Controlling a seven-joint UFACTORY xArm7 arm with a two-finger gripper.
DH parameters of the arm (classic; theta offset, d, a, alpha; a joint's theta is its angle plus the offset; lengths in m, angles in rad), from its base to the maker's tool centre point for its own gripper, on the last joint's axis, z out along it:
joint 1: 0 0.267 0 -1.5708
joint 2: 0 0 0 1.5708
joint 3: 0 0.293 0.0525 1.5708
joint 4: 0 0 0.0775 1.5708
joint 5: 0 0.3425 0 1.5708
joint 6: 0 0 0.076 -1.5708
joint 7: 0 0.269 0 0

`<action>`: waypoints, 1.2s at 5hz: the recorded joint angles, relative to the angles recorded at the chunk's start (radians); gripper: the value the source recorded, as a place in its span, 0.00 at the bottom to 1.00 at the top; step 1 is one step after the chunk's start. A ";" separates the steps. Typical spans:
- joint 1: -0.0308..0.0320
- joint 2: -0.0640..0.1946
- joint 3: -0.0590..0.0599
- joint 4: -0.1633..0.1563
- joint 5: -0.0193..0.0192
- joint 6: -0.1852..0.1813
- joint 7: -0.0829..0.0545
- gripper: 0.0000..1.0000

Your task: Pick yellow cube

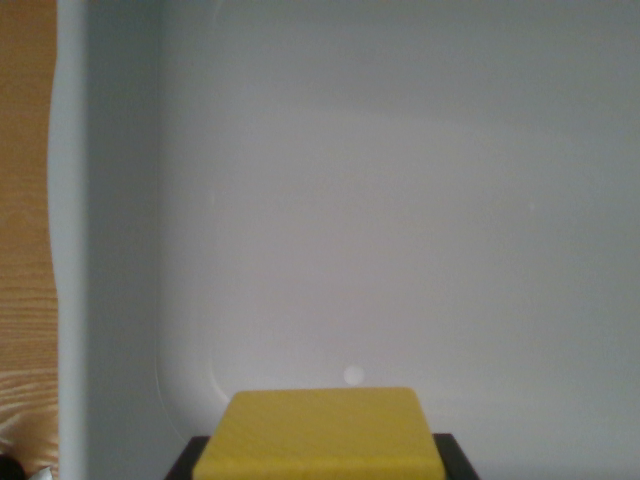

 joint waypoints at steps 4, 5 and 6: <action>-0.0009 -0.019 -0.001 0.033 0.0021 0.051 0.000 1.00; -0.0012 -0.026 -0.002 0.045 0.0028 0.071 0.000 1.00; -0.0012 -0.026 -0.002 0.045 0.0028 0.071 0.000 1.00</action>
